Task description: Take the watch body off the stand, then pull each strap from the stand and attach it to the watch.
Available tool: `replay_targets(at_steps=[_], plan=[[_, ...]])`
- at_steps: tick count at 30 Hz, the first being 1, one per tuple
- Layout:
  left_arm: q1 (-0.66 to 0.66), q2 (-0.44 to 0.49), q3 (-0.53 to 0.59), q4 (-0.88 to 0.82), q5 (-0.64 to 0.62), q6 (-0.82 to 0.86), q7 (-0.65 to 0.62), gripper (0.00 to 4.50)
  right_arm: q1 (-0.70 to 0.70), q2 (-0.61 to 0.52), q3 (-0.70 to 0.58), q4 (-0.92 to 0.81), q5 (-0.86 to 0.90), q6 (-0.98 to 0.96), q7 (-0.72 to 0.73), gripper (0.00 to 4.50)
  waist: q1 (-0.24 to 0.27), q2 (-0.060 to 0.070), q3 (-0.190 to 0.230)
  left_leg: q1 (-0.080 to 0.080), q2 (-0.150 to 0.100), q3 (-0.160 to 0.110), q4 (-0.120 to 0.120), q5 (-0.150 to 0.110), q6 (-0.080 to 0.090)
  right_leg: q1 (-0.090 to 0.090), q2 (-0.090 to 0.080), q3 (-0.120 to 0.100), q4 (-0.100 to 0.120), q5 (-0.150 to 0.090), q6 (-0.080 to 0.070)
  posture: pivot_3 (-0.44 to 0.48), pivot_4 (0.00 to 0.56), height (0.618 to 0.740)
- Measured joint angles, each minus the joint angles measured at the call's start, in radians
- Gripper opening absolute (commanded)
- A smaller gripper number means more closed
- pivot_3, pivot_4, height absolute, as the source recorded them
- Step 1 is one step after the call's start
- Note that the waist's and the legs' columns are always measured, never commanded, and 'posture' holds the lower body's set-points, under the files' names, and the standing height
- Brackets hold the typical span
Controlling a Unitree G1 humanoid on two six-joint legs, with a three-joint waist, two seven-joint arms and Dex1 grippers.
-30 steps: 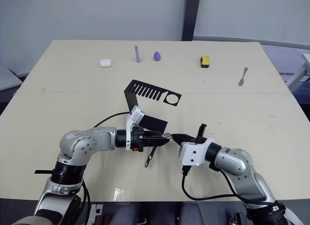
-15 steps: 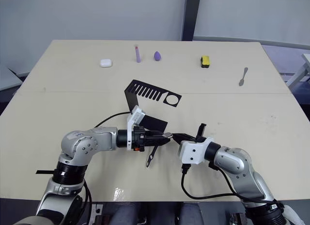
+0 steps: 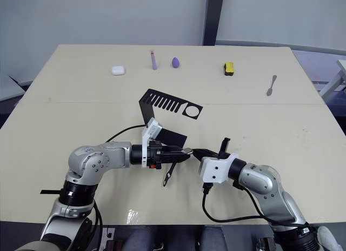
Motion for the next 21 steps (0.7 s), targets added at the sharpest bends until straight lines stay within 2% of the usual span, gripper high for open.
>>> replay_targets(at_steps=[3,6,10,13,17,19,21], plan=[[0.0,0.0,-0.004,0.0,0.005,-0.006,-0.001,1.59,0.002,-0.003,-0.001,0.0,0.001,0.003,0.0,0.0,0.0,0.0,0.0,0.0,0.0,0.0,0.0,0.0,0.0,0.0,0.0,0.0,0.0,0.0,0.0,0.0,0.15,0.74],[0.004,0.001,-0.021,-0.003,0.007,-0.021,-0.006,1.59,0.011,-0.006,-0.003,-0.007,0.019,0.031,0.004,0.94,0.0,0.0,0.0,0.0,0.0,0.0,0.0,0.0,0.0,0.0,0.0,0.0,0.0,0.0,0.0,0.0,0.15,0.74],[0.036,0.006,-0.064,-0.038,0.0,-0.045,-0.045,1.59,0.046,-0.045,0.003,-0.053,0.053,0.033,0.018,2.83,0.0,0.0,0.0,-0.001,0.0,0.0,0.0,0.0,0.0,0.0,0.0,0.0,-0.001,0.0,0.0,0.0,0.15,0.74],[0.049,0.046,-0.045,-0.043,-0.01,-0.048,-0.069,1.59,0.088,-0.107,-0.051,-0.056,0.073,0.019,0.019,4.44,0.001,0.0,0.0,0.0,0.0,0.0,0.0,0.0,0.0,0.0,0.0,0.0,-0.001,0.0,0.0,0.0,0.15,0.74],[0.091,0.101,-0.028,-0.074,-0.011,-0.114,-0.13,1.59,0.147,-0.161,-0.121,-0.056,0.11,-0.013,0.019,4.48,0.0,0.0,0.0,0.0,0.001,0.0,0.0,0.0,0.0,0.0,0.0,0.0,-0.001,0.0,0.0,0.0,0.15,0.74],[0.122,0.137,-0.041,-0.086,0.018,-0.224,-0.2,1.59,0.182,-0.167,-0.154,-0.059,0.142,-0.033,0.019,4.48,0.0,0.0,0.0,0.0,0.001,0.0,-0.001,-0.001,-0.001,0.0,0.0,0.0,-0.002,0.0,-0.001,0.0,0.15,0.74],[0.164,0.158,-0.049,-0.088,0.087,-0.416,-0.282,1.59,0.228,-0.167,-0.196,-0.07,0.192,-0.047,0.019,4.48,0.001,0.0,0.0,0.0,0.001,0.001,-0.001,-0.001,-0.002,-0.001,0.0,0.0,-0.003,-0.001,-0.001,0.0,0.15,0.74]])
